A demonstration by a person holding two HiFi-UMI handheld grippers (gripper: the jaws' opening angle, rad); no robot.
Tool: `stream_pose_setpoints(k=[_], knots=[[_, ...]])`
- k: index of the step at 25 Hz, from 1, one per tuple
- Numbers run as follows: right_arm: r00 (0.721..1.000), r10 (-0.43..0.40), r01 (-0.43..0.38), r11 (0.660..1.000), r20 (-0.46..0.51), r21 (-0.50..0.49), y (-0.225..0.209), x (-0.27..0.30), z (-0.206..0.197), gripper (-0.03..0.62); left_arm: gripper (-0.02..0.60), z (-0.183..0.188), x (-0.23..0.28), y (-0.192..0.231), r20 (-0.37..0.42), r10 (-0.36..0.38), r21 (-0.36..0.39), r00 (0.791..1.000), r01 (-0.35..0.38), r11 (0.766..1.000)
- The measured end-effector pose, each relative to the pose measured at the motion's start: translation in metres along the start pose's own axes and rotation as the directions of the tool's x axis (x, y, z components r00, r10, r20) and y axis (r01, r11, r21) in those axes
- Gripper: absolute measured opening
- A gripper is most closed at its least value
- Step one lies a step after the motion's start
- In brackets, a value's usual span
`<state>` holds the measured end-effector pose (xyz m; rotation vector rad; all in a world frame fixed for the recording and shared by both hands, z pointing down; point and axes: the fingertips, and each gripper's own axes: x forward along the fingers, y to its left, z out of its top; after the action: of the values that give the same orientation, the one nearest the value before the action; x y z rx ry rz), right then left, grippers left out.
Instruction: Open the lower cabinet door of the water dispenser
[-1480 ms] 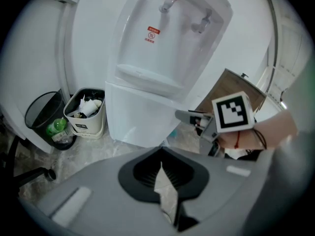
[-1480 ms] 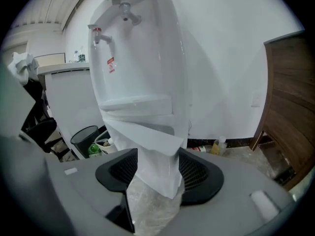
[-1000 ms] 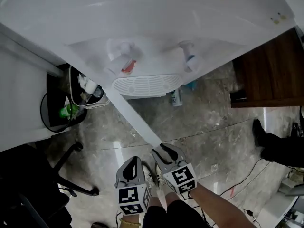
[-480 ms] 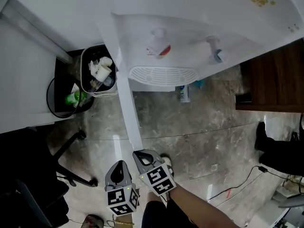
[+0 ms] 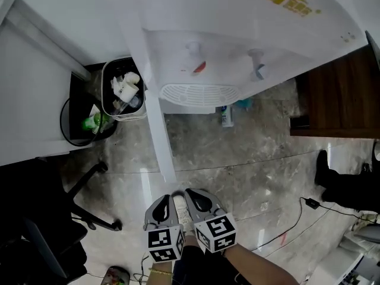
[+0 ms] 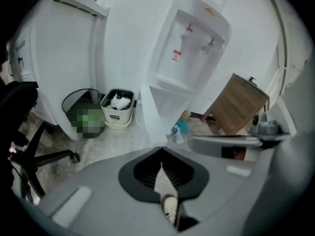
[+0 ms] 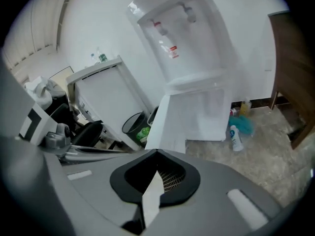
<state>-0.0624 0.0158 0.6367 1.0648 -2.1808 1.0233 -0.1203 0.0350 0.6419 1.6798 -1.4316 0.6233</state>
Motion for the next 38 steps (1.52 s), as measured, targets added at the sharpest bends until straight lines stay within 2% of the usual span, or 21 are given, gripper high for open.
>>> stream_pose_setpoints(k=[6,17,38], knots=[[0.995,-0.103,0.102,0.993,0.003,0.058,-0.035,-0.05,0.007,-0.002,0.008,0.005,-0.006,-0.037,-0.019,-0.065,0.043,0.998,0.066,0.997],[0.989,-0.145,0.145,0.986,0.004,0.08,-0.052,-0.064,-0.004,-0.002,0.008,0.001,-0.005,-0.052,-0.03,-0.073,0.063,0.997,0.075,0.995],[0.993,-0.121,0.121,0.991,-0.005,0.05,-0.046,-0.07,-0.002,-0.003,0.008,0.003,-0.011,-0.065,-0.031,-0.082,0.084,0.996,0.084,0.993]])
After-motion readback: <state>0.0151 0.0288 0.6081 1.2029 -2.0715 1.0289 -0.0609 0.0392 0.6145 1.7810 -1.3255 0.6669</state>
